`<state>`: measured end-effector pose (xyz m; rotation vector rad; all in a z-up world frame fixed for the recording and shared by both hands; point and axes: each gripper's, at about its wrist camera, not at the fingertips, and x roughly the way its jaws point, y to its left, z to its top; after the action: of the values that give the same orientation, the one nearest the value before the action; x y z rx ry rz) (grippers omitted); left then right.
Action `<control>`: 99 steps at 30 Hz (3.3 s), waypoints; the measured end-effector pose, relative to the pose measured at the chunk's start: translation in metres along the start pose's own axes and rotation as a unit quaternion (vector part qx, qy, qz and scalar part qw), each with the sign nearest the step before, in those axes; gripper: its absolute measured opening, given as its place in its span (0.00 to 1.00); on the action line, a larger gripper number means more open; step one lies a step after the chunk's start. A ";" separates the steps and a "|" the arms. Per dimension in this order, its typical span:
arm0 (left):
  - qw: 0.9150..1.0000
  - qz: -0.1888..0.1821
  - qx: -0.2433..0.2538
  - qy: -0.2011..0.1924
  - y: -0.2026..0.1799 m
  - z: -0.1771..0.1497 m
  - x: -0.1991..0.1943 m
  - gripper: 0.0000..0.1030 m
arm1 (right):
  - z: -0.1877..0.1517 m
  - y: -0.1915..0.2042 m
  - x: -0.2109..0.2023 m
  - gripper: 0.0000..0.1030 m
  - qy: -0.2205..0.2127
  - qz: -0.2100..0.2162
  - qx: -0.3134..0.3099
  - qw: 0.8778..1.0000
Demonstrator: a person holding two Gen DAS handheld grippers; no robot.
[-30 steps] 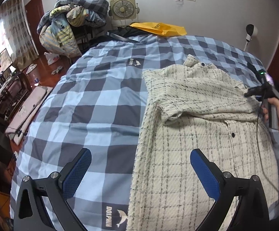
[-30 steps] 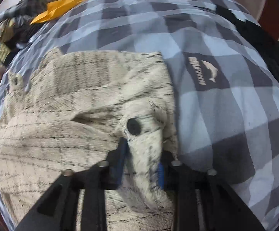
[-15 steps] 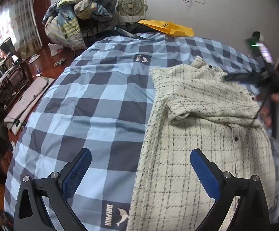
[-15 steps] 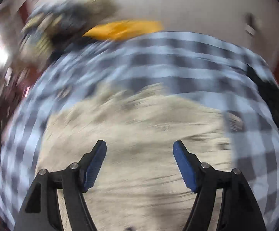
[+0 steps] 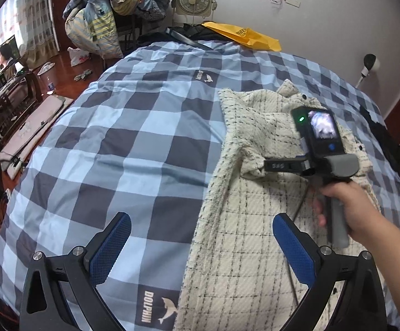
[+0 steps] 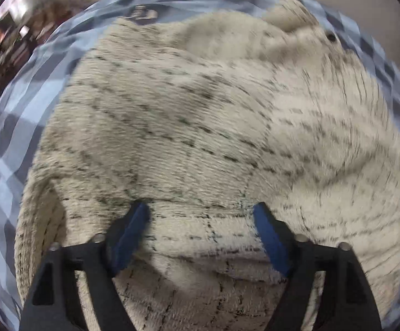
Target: Fold small clothes
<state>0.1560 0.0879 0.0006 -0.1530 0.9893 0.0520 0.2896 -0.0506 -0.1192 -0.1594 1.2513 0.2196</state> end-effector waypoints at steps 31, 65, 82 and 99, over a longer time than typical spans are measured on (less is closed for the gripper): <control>0.997 0.027 0.041 0.058 -0.101 0.162 0.200 1.00 | -0.157 -0.138 -0.141 0.78 -0.057 0.156 0.297 0.940; 0.985 0.020 0.138 0.097 -0.276 0.139 0.255 0.98 | -0.164 -0.165 -0.147 0.78 -0.085 0.162 0.346 0.920; 0.989 -0.129 0.028 0.073 -0.194 0.126 0.115 1.00 | -0.168 -0.191 -0.155 0.78 -0.107 0.152 0.368 0.911; 0.998 0.042 0.046 -0.032 -0.031 -0.052 -0.098 1.00 | -0.215 -0.154 -0.238 0.78 -0.198 0.074 0.250 0.945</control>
<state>0.0623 0.0518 0.0578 -0.0249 0.9317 0.0886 0.0594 -0.2696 0.0412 0.4024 0.8817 0.0520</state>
